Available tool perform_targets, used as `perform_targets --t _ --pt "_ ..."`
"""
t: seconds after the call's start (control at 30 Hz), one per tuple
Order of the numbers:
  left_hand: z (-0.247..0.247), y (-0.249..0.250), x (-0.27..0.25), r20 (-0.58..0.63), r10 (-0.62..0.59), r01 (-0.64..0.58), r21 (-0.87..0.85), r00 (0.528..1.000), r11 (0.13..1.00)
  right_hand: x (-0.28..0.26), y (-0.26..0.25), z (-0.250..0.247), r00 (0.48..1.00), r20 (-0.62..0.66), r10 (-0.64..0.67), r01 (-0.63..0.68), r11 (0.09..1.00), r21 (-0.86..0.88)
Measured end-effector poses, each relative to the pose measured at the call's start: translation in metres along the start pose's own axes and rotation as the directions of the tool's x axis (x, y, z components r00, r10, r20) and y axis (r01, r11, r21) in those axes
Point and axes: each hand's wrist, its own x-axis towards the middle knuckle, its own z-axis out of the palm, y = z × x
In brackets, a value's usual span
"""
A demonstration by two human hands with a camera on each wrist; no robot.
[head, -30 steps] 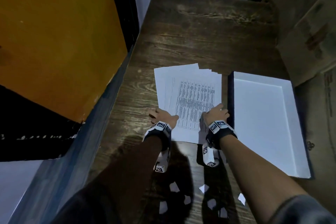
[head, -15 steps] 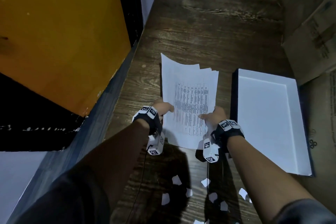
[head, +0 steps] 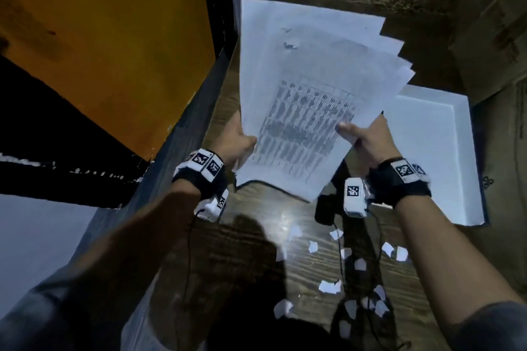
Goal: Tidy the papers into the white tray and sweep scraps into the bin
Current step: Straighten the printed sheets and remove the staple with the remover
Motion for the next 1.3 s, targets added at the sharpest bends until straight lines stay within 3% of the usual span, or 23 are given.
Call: perform_targets --t 0.07,0.13,0.23,0.5,0.6,0.7,0.73,0.8,0.9,0.97,1.03,1.07,1.1,1.13,1.2,1.3 --pt "-0.004 0.006 -0.021 -0.215 0.026 -0.044 -0.083 0.976 0.996 -0.021 -0.020 0.020 0.990 -0.042 -0.134 0.130 0.987 -0.093" --pt "-0.008 0.008 -0.038 -0.391 0.041 -0.138 -0.223 0.919 0.965 -0.045 -0.031 0.041 0.977 -0.057 -0.205 0.197 0.974 -0.114" --pt "-0.017 0.006 -0.060 -0.483 0.003 -0.166 -0.295 0.876 0.941 -0.074 -0.029 0.060 0.961 -0.090 -0.261 0.252 0.962 -0.106" --pt "-0.055 -0.018 -0.084 -0.163 0.159 -0.186 -0.163 0.974 0.969 -0.111 -0.005 0.065 0.979 -0.065 -0.191 0.181 0.974 -0.134" --pt "-0.068 -0.016 -0.083 -0.032 0.179 -0.181 -0.119 0.983 0.976 -0.114 -0.007 0.065 0.987 -0.063 -0.150 0.145 0.986 -0.080" --pt "-0.070 -0.021 -0.090 0.081 0.204 -0.195 -0.111 0.976 0.974 -0.119 -0.004 0.066 0.994 0.030 -0.107 0.109 0.991 -0.073" --pt "-0.064 -0.022 -0.093 0.081 0.181 -0.173 -0.094 0.980 0.980 -0.121 -0.003 0.072 0.994 0.044 -0.098 0.102 0.989 -0.105" --pt "-0.052 -0.017 -0.099 -0.039 0.147 -0.150 -0.112 0.988 0.982 -0.121 -0.003 0.080 0.993 0.006 -0.115 0.114 0.984 -0.134" --pt "-0.062 -0.006 -0.106 -0.178 0.109 -0.158 -0.290 0.978 0.944 -0.110 -0.017 0.079 0.977 -0.047 -0.208 0.197 0.964 -0.178" --pt "-0.083 0.009 -0.118 -0.241 0.269 -0.324 -0.233 0.933 0.917 -0.102 -0.035 0.075 0.957 0.015 -0.291 0.286 0.930 -0.229" --pt "-0.100 0.030 -0.129 -0.294 0.477 -0.469 0.101 0.828 0.877 -0.096 -0.054 0.076 0.924 0.154 -0.351 0.381 0.887 -0.260" --pt "-0.104 0.042 -0.130 -0.231 0.548 -0.488 0.268 0.804 0.830 -0.094 -0.062 0.079 0.904 0.235 -0.357 0.415 0.863 -0.288" --pt "-0.105 0.052 -0.128 -0.113 0.544 -0.470 0.379 0.831 0.797 -0.091 -0.067 0.083 0.883 0.310 -0.352 0.447 0.832 -0.329" --pt "-0.103 0.059 -0.125 0.016 0.476 -0.437 0.421 0.879 0.794 -0.088 -0.072 0.087 0.864 0.367 -0.343 0.478 0.788 -0.389" --pt "-0.087 0.069 -0.120 0.176 0.344 -0.387 0.402 0.922 0.830 -0.084 -0.079 0.093 0.832 0.444 -0.332 0.535 0.694 -0.482" --pt "-0.074 0.058 -0.111 0.065 0.366 -0.361 0.390 0.928 0.847 -0.078 -0.080 0.091 0.832 0.457 -0.314 0.538 0.660 -0.524"
